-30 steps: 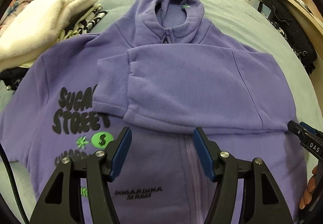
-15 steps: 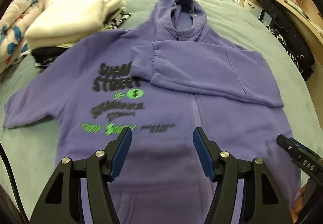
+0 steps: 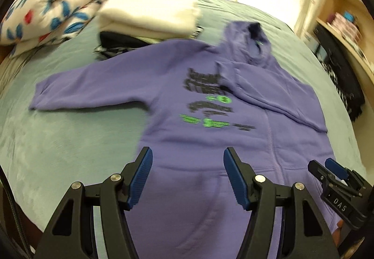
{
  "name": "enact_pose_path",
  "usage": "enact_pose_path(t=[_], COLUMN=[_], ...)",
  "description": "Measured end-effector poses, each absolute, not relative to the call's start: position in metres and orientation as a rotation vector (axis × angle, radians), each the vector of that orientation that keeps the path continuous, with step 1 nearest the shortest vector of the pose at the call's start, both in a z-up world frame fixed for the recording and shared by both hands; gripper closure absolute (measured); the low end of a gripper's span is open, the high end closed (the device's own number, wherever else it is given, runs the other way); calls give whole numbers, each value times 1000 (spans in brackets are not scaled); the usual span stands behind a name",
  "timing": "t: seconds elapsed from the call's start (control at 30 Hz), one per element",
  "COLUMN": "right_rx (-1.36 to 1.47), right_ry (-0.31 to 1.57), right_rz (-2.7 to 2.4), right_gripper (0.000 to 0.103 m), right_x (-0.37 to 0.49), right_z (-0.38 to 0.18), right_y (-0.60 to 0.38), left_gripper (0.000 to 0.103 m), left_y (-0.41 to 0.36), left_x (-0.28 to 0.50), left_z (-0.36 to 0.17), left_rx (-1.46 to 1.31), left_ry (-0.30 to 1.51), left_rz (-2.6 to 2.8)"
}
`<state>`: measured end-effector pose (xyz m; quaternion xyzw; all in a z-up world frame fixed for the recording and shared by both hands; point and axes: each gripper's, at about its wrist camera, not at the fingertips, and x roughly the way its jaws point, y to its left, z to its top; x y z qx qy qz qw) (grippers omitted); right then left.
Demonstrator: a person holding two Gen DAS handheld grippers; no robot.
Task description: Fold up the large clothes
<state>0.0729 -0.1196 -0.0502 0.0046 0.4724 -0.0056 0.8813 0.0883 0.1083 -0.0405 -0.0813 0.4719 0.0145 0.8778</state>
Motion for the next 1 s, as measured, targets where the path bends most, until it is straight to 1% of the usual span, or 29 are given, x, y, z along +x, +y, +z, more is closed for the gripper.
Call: enact_pose_path(t=[0.3,0.63,1.0], right_rx=[-69,-110,-118], right_ry=[996,962,984], right_rz=[58,120,160], right_gripper=[43,43,43], right_x=[103,155,203], right_z=[-62,-72,-96], right_y=[-41,36,85], left_gripper=[41,41,41], left_y=[206,318,404], left_x=[92,118,153], left_z=[-59,-101,-153], left_rx=[-285,-401,-614], left_ry=[990,1022,1058], left_rz=[135,288,314])
